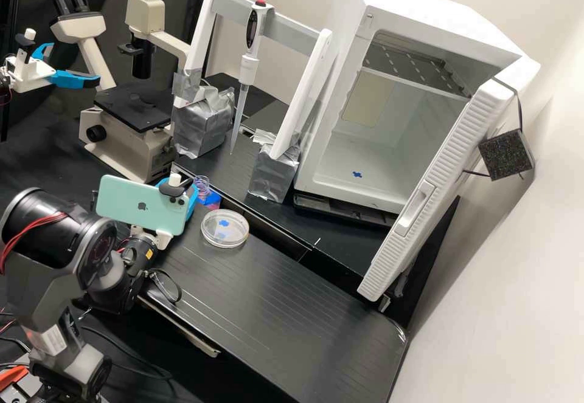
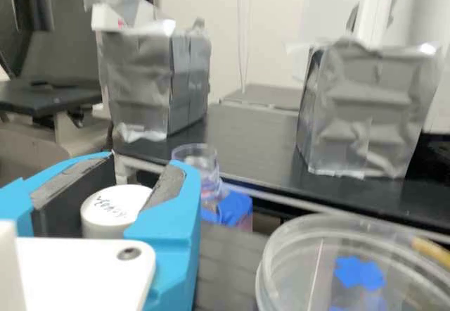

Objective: Close the bottle

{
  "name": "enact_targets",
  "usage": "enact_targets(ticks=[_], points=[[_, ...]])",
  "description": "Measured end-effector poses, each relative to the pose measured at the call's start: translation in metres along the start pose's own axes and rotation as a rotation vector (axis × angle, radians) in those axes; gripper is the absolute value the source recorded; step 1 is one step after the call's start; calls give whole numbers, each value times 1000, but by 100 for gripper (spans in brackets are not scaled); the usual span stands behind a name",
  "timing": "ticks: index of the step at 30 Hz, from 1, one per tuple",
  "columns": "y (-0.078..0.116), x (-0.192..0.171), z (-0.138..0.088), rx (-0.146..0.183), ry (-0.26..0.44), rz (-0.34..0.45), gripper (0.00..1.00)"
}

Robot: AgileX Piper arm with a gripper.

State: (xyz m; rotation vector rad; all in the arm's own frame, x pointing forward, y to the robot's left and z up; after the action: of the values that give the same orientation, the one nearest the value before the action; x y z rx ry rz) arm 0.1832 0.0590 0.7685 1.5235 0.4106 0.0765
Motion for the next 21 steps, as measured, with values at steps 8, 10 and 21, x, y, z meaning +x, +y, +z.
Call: enact_targets(ticks=[8,10,21], points=[[17,-1,-10,10,52,82,0],[19,4,-13,14,68,94,0],[32,42,-20,16,50,129,0]])
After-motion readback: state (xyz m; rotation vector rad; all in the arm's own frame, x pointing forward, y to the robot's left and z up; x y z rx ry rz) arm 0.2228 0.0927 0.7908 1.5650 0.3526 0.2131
